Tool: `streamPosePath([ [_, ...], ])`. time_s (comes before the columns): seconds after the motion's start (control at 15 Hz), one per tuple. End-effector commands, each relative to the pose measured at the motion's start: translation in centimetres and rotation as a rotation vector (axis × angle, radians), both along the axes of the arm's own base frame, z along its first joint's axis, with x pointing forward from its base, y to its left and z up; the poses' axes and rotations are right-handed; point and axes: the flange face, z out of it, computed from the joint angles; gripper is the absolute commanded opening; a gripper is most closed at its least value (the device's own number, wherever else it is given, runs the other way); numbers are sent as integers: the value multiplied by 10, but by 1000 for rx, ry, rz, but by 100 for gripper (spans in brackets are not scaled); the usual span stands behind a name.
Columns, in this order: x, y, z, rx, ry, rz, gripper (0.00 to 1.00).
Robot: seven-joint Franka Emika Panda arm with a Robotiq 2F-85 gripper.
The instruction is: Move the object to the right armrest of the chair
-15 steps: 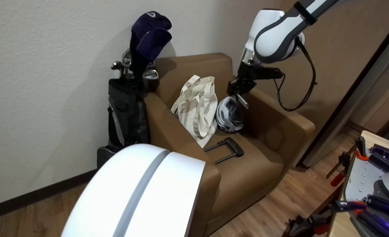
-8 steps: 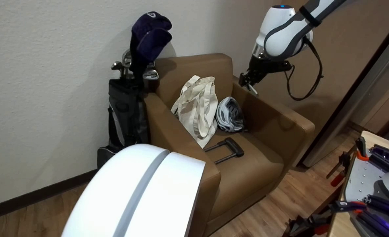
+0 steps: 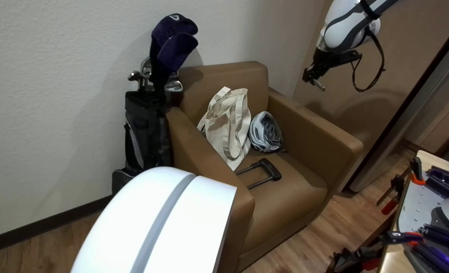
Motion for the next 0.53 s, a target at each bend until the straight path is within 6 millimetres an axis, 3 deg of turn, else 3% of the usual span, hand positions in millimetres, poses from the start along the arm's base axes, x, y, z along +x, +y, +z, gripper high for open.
streamPosePath([
  [0.0, -5, -74, 11, 1, 40, 47, 4],
  [0.07, -7, -87, 14, 16, 35, 62, 4],
  [0.13, -10, -67, 15, -10, 28, 21, 13],
  [0.27, -16, -91, 17, -8, 31, 32, 13],
  [0.47, -12, -87, 13, -2, 32, 44, 13],
])
